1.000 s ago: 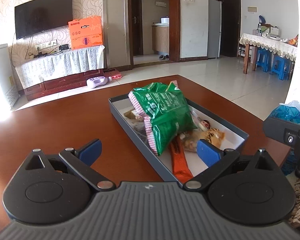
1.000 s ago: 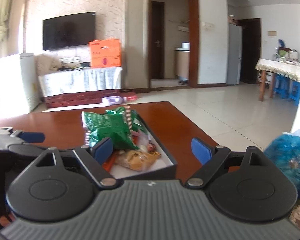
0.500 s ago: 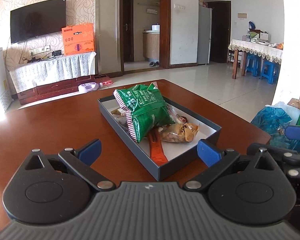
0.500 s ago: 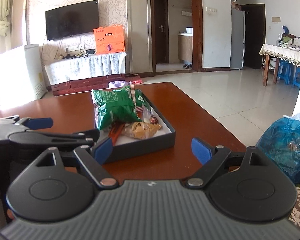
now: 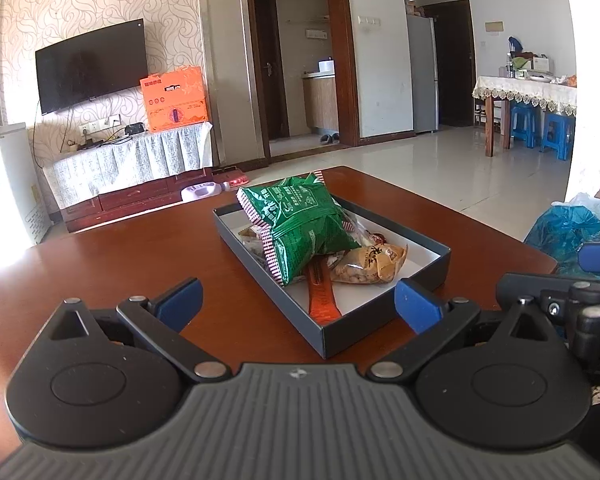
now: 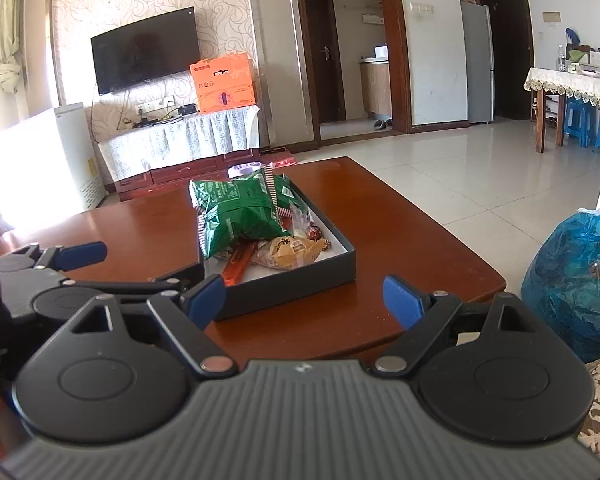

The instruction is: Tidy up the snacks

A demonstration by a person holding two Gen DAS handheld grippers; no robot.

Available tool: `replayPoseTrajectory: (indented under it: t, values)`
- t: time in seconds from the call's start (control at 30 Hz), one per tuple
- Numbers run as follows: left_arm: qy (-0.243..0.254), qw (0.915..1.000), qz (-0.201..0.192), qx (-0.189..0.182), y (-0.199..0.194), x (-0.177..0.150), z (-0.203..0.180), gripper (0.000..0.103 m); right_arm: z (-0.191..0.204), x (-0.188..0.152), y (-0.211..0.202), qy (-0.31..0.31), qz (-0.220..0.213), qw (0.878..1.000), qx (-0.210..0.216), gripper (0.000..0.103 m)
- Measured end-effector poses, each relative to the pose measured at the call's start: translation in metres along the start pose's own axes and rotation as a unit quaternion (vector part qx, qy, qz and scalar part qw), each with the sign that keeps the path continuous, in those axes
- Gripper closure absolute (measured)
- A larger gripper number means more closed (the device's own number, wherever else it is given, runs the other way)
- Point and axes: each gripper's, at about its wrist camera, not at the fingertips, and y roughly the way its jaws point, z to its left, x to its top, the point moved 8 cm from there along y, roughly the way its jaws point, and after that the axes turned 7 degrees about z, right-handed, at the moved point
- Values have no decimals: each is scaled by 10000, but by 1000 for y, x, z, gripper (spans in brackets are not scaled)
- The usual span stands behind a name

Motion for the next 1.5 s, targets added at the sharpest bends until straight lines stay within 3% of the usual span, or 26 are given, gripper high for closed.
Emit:
replayPoseTrajectory:
  t: [0.37,1.5]
  values:
    - [-40,9999,64,-68,2,-2,0,0,-9,2,10,-152,297,9986,-416,15]
    - [-81,9999,120,-78,6,-5,3,0,-12,-2,14,-114,467,9984,-302,15]
